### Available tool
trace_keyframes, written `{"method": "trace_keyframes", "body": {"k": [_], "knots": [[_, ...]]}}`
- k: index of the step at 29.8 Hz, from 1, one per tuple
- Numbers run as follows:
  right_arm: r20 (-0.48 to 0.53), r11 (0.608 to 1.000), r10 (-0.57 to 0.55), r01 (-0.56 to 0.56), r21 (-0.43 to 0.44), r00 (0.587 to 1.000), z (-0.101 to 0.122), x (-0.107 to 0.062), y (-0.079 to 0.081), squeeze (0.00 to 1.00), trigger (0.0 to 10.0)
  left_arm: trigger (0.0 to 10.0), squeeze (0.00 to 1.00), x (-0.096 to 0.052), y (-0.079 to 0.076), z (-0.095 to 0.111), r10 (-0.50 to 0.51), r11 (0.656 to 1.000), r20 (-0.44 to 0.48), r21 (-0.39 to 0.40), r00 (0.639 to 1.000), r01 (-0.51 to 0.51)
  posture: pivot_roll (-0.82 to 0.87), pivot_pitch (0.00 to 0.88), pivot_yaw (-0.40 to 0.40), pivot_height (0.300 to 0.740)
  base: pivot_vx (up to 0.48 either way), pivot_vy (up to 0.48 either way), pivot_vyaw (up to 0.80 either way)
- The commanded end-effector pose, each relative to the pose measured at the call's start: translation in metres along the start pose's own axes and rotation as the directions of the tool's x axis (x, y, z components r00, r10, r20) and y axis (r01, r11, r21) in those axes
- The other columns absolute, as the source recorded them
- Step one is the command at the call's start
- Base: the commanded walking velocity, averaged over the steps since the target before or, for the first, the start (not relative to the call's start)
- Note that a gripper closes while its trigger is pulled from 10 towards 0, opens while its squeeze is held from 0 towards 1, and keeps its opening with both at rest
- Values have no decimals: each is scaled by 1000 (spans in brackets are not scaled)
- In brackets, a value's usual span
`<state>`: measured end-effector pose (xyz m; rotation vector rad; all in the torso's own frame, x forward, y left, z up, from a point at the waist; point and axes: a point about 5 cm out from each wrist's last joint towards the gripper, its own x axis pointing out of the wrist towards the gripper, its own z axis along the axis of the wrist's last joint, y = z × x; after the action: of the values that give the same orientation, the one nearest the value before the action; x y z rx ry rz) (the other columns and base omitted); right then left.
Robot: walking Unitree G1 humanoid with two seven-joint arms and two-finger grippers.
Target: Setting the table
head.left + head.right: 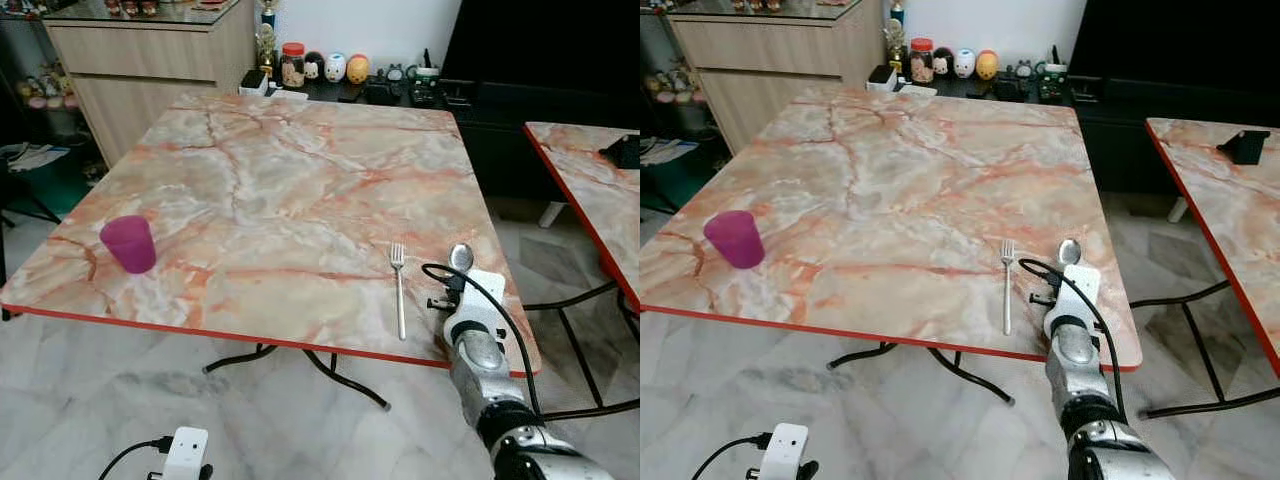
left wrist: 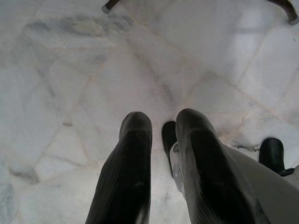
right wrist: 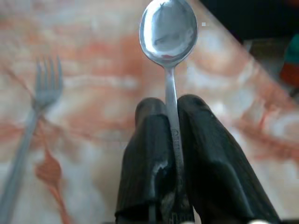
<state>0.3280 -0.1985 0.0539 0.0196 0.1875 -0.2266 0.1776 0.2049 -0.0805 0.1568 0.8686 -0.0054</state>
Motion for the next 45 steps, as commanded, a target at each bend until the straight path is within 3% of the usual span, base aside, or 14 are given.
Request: {"method": "trace_keyframes", "body": {"k": [1, 7, 9, 14, 26, 45], "knots": [[112, 999, 45, -41, -31, 993, 14, 0, 1, 0, 10000, 10000, 0, -2, 1, -6, 15, 1000, -26, -1, 1000, -15, 65, 0, -45, 731, 0, 0, 0], [227, 993, 92, -72, -98, 969, 24, -7, -3, 0, 10000, 10000, 0, -2, 3, -7, 25, 1000, -27, -10, 999, -25, 62, 0, -46, 731, 0, 0, 0], [309, 994, 101, -82, -76, 946, 36, -11, -5, 0, 10000, 10000, 0, -2, 5, -7, 39, 999, -27, -1, 999, -39, 54, 0, -45, 731, 0, 0, 0], [391, 981, 172, -122, -151, 904, 51, -16, 1, 0, 10000, 10000, 0, -2, 7, -7, 48, 999, -30, 25, 998, -48, 44, 0, -40, 731, 0, 0, 0], [455, 984, 171, -128, -124, 874, 74, -13, 7, 0, 10000, 10000, 0, -1, 7, -6, 62, 997, -34, 50, 997, -61, 34, 0, -38, 731, 0, -320, 0], [446, 984, 170, -131, -117, 879, 76, -14, 9, 0, 10000, 10000, 0, -3, 9, -11, 75, 997, -53, 39, 996, -73, 30, 0, -40, 731, 0, -476, 0]]}}
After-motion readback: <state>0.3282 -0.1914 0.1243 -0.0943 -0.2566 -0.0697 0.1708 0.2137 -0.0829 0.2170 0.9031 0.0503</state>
